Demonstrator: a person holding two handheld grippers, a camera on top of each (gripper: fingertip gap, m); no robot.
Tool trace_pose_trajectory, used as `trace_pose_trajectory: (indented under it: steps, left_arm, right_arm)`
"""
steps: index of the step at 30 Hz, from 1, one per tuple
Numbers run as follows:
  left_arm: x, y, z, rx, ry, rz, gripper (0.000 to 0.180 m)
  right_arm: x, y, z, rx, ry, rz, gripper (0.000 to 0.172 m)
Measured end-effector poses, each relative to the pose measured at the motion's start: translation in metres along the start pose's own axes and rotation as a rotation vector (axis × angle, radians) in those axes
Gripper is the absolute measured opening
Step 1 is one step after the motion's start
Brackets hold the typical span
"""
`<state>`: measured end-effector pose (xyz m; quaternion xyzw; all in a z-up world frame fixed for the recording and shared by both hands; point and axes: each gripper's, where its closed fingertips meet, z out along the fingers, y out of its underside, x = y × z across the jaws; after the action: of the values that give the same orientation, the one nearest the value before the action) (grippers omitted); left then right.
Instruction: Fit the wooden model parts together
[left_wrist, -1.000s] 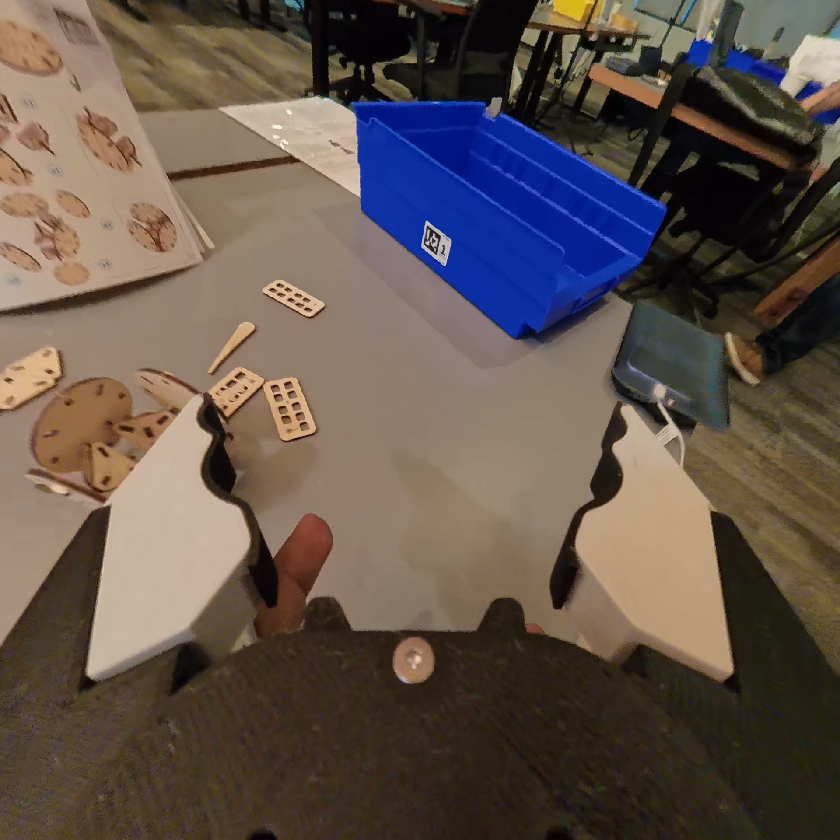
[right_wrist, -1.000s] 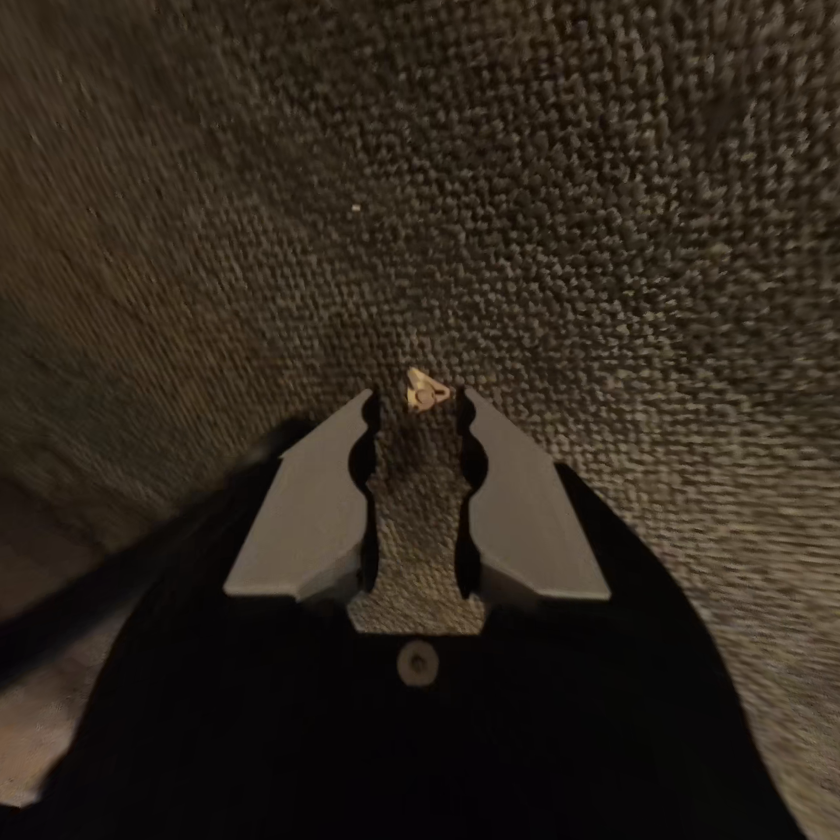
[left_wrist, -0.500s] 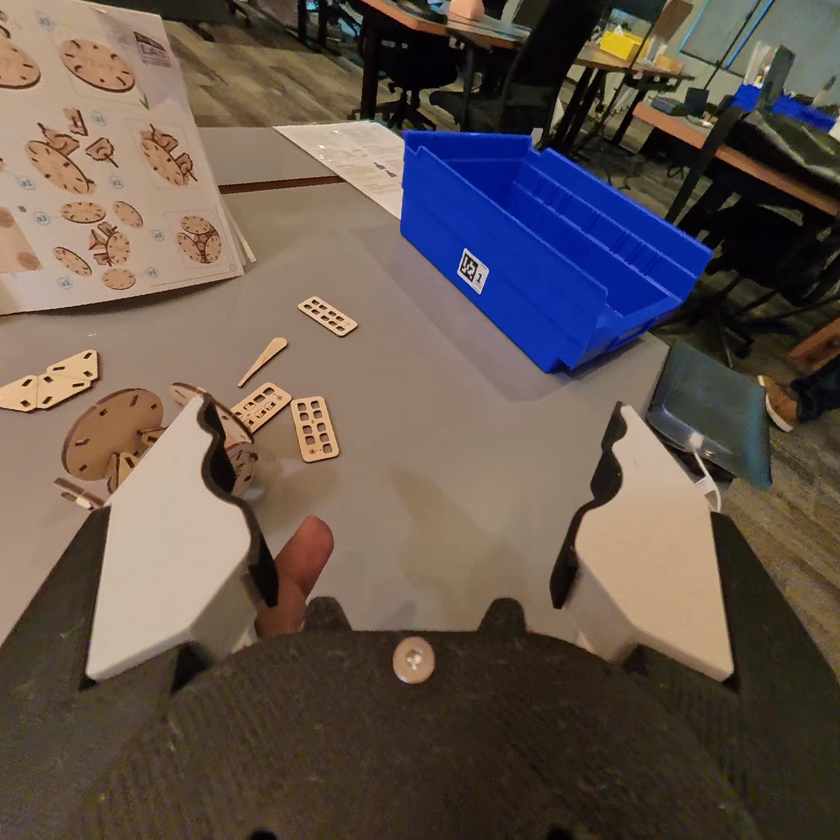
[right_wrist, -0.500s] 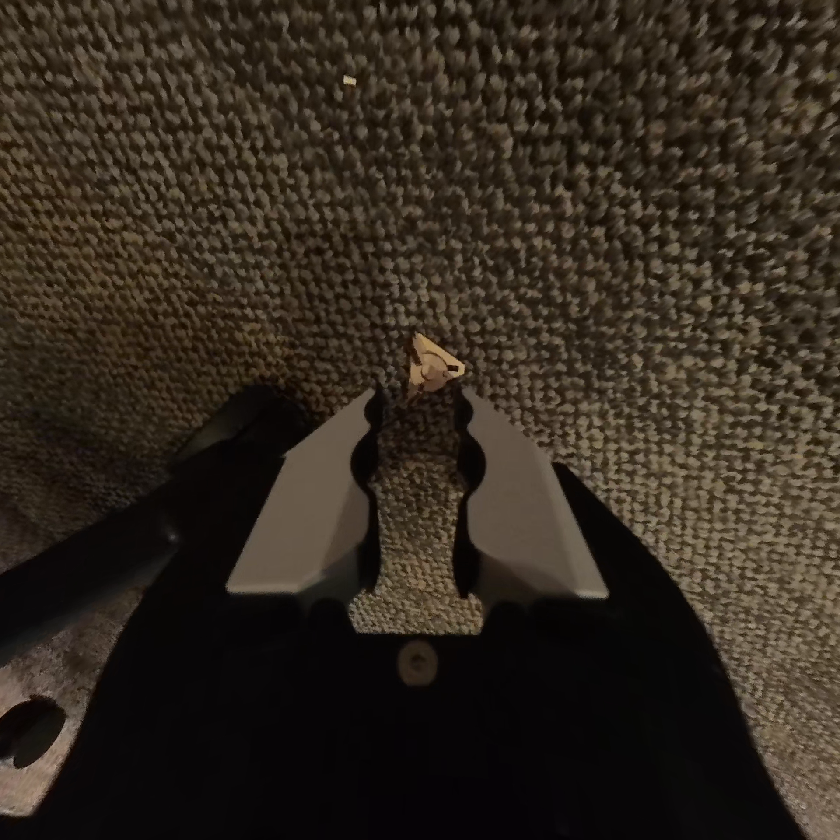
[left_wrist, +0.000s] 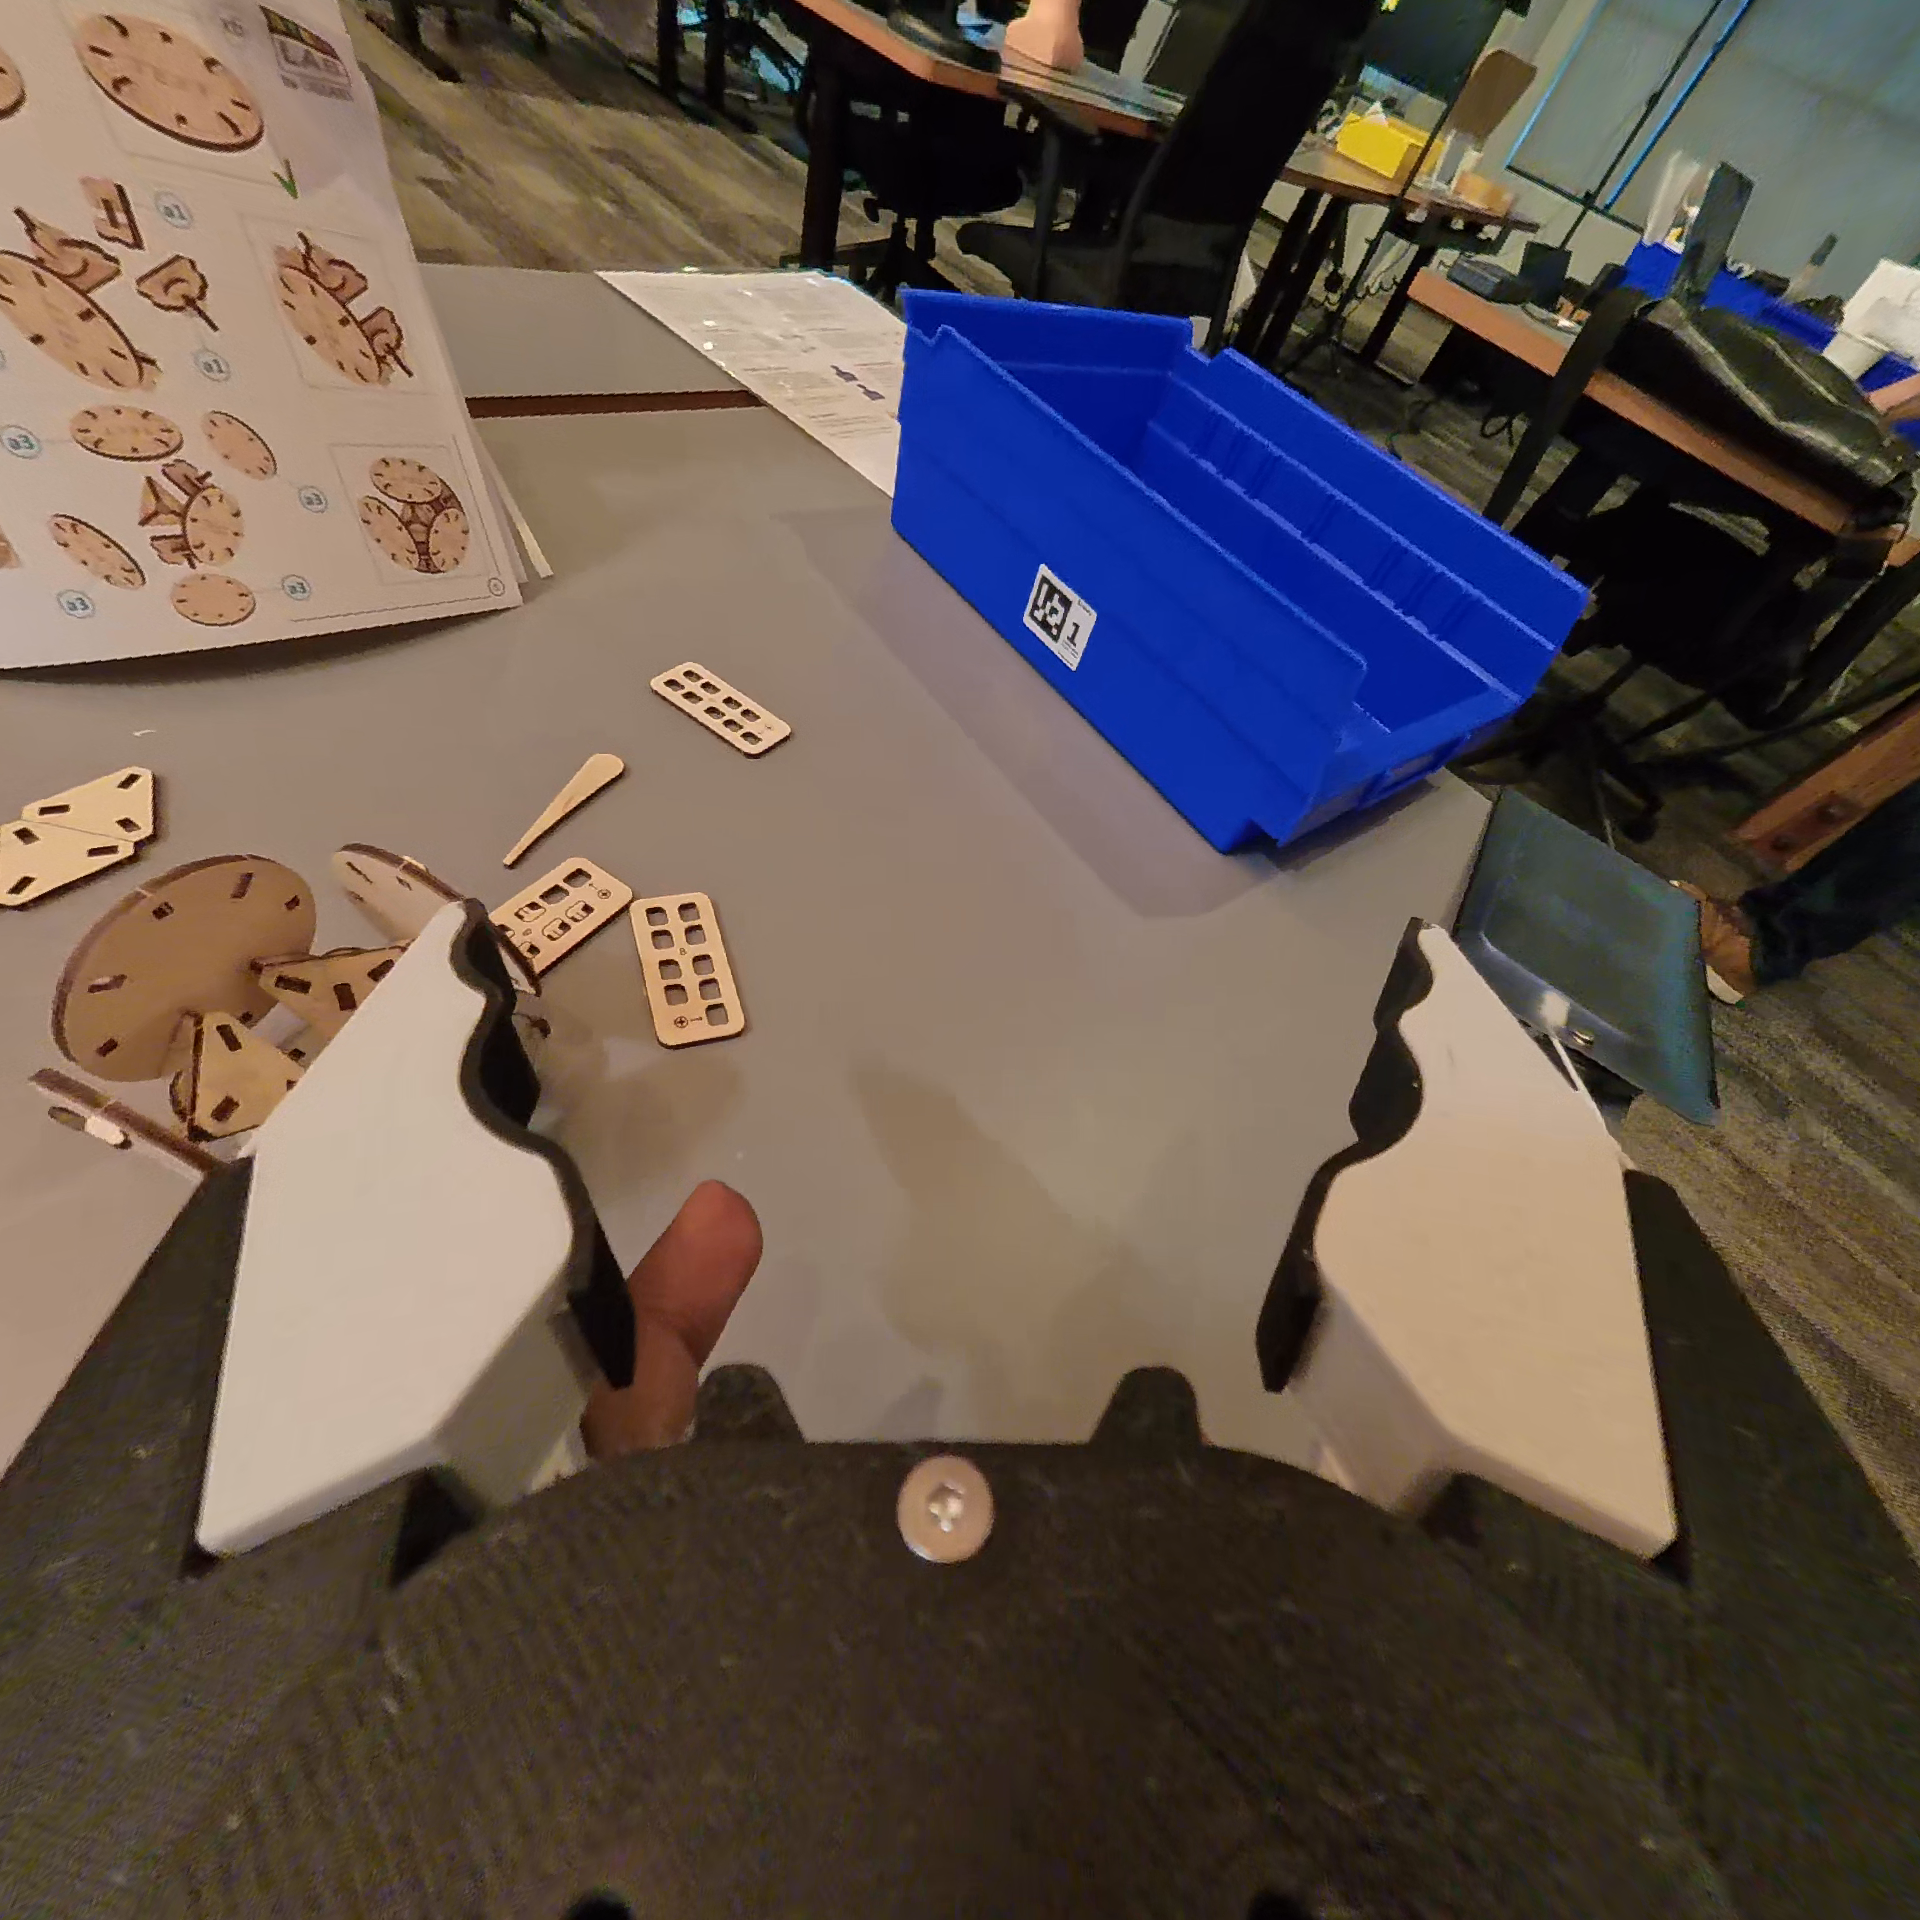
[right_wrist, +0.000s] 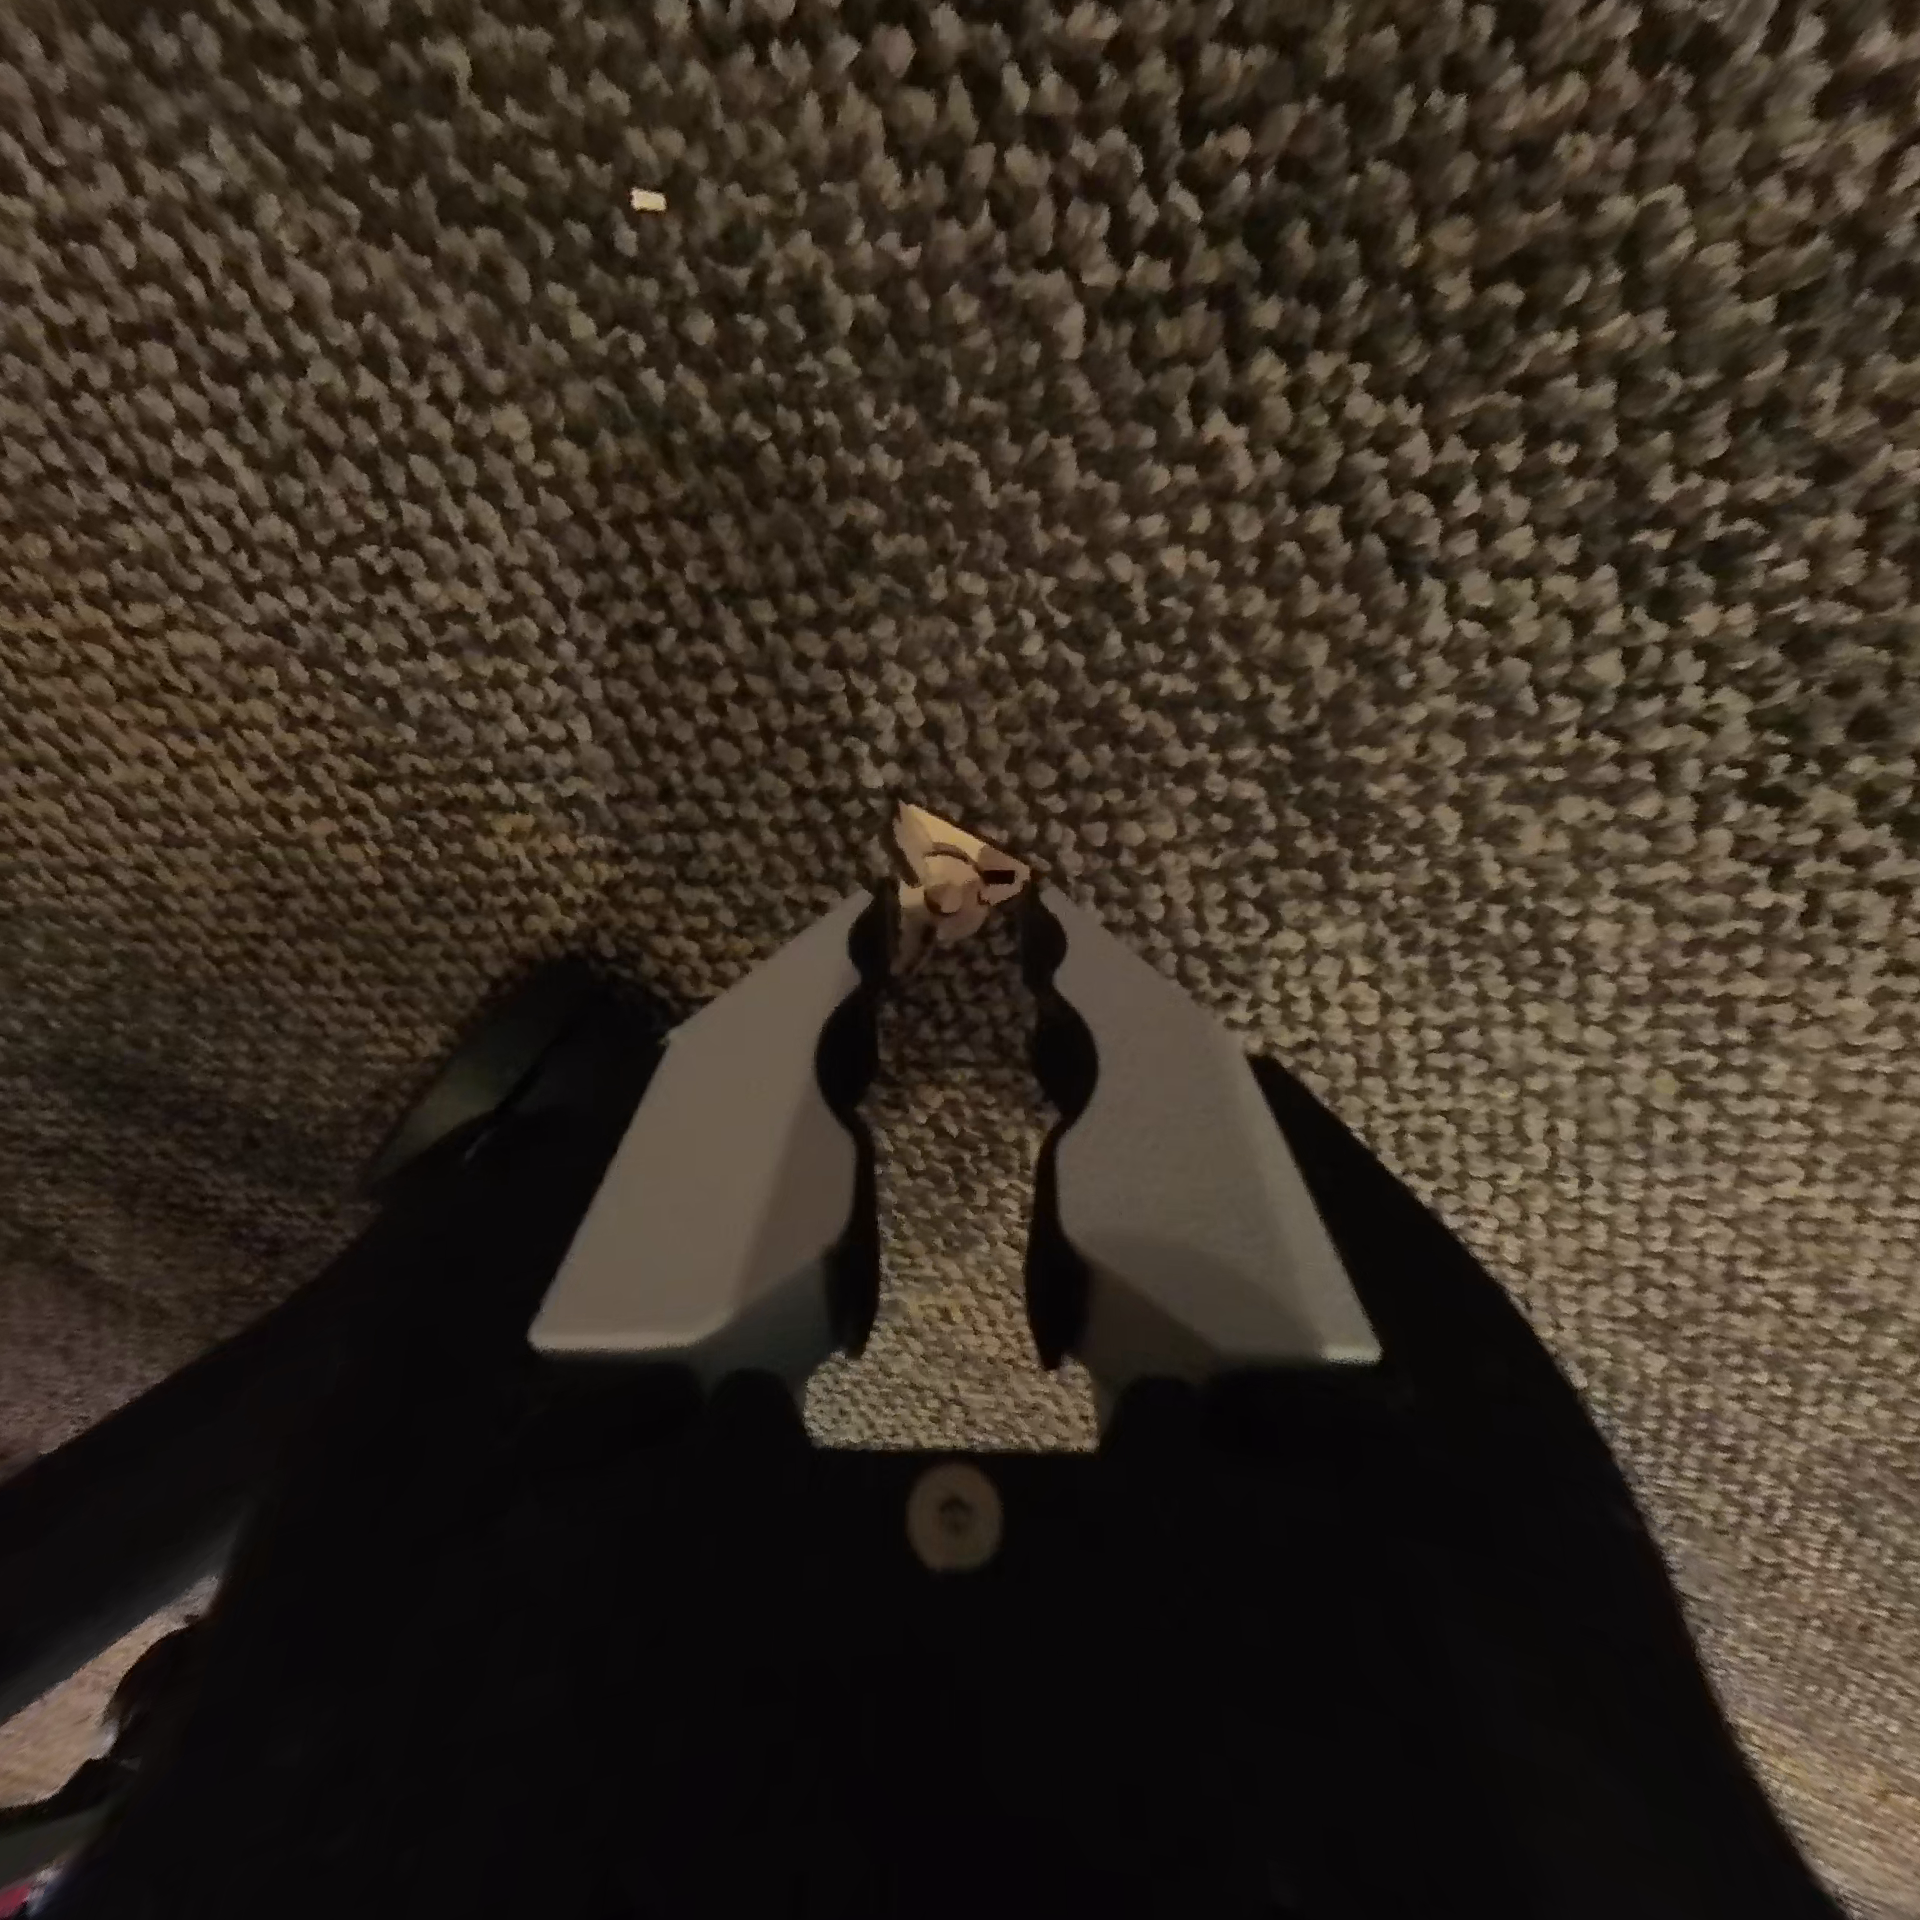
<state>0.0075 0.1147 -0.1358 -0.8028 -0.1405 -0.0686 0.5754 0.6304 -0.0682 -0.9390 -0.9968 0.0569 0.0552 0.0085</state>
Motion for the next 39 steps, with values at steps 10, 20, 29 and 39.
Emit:
trace_pose_trajectory:
  steps: [10, 20, 29, 39]
  left_arm:
    - [0.006, 0.009, 0.015, -0.027, 0.032, -0.017, 0.156]
    - [0.059, 0.012, -0.021, 0.150, 0.296, -0.151, 0.156]
    - [0.074, 0.021, -0.052, 0.140, 0.384, -0.022, 0.157]
    - [0.014, 0.022, -0.139, 0.175, 0.212, 0.236, 0.157]
  right_arm:
    - [0.000, 0.004, 0.002, -0.021, 0.009, 0.007, 0.017]
    - [-0.064, -0.145, -0.210, 0.636, -0.091, -0.451, 0.016]
    - [-0.195, -0.236, -0.568, 1.327, -0.191, -0.921, 0.016]
    - [-0.400, -0.153, -0.772, 1.448, -0.681, -1.397, 0.016]
